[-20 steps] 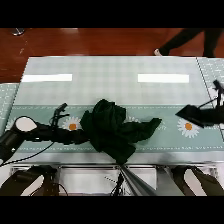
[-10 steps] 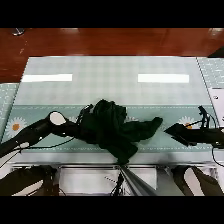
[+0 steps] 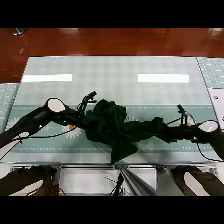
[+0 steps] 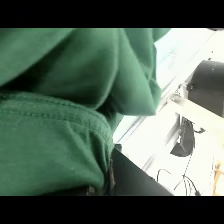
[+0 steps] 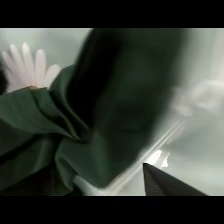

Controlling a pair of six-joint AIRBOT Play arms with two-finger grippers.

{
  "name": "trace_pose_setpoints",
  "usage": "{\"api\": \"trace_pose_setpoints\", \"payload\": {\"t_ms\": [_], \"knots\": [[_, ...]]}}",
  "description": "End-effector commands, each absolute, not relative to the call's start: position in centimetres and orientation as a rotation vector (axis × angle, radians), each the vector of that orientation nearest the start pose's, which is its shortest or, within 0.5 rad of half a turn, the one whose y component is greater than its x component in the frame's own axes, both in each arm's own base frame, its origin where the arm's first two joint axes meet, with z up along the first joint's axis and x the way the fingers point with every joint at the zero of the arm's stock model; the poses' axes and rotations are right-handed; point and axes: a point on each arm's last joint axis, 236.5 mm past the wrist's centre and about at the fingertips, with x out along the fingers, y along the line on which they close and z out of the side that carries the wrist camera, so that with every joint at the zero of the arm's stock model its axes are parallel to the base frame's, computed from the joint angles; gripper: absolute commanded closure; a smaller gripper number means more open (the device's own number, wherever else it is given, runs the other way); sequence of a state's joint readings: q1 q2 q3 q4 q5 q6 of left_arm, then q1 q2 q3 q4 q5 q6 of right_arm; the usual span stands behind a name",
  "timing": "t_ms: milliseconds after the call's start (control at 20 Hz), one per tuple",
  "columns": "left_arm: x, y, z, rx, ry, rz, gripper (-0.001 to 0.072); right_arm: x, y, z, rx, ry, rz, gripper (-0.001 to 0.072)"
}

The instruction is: Fold the shirts.

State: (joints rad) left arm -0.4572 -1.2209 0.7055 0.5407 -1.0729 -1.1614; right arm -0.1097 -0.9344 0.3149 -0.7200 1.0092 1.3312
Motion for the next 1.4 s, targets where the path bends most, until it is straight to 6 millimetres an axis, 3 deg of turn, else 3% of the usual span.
{"api": "trace_pose_setpoints", "payload": {"t_ms": [0,50,150,200,300,400,450,550,600,700,800,850,950,1100,1200,1350], "knots": [[19.6,-29.6,-1.7,-0.448,1.480,-0.971,0.0678,21.5,15.8,-10.0,0.802,1.460,0.314,0.0154],[19.6,-29.6,-1.7,-0.436,1.471,-0.982,0.0678,21.6,16.3,-10.0,0.785,1.472,0.328,0.0282],[20.1,-29.2,-1.5,-0.449,1.464,-0.971,0.0678,22.4,17.0,-9.7,0.747,1.467,0.367,0.0696],[20.6,-28.8,-1.1,-0.464,1.454,-0.965,0.0678,23.1,17.3,-8.8,0.725,1.447,0.405,0.0688],[22.9,-27.1,2.3,-0.481,1.367,-0.993,0.0678,25.8,17.8,-4.5,0.677,1.384,0.505,0.0689],[28.1,-24.4,9.3,-0.502,1.135,-0.961,0.0678,31.2,17.3,3.6,0.589,1.204,0.558,0.0690],[31.4,-22.4,14.6,-0.510,0.955,-0.923,0.0678,34.3,16.6,8.9,0.547,1.079,0.552,0.0689],[36.5,-17.4,25.9,-0.530,0.608,-0.782,0.0679,38.5,15.5,21.9,0.456,0.789,0.550,0.0690],[37.7,-14.7,31.6,-0.535,0.455,-0.713,0.0679,38.6,15.1,28.7,0.407,0.648,0.559,0.0690],[36.7,-11.8,40.4,-0.496,0.250,-0.661,0.0680,35.7,14.6,39.0,0.300,0.445,0.585,0.0690],[33.0,-10.9,47.5,-0.391,0.100,-0.658,0.0680,30.6,14.7,45.5,0.197,0.321,0.627,0.0690],[31.1,-10.9,49.9,-0.334,0.044,-0.656,0.0680,27.9,14.7,47.7,0.157,0.267,0.638,0.0690],[26.7,-11.0,53.5,-0.209,-0.050,-0.622,0.0680,23.3,14.2,49.8,0.107,0.193,0.629,0.0690],[20.8,-10.2,55.5,-0.014,-0.138,-0.445,0.0680,16.8,12.7,50.0,0.025,0.161,0.573,0.0689],[17.3,-10.1,55.5,0.063,-0.161,-0.357,0.0679,13.7,11.5,50.3,-0.007,0.124,0.521,0.0689],[13.5,-10.3,54.3,0.091,-0.148,-0.326,0.0680,11.0,11.0,49.2,-0.034,0.144,0.504,0.0689]]}}
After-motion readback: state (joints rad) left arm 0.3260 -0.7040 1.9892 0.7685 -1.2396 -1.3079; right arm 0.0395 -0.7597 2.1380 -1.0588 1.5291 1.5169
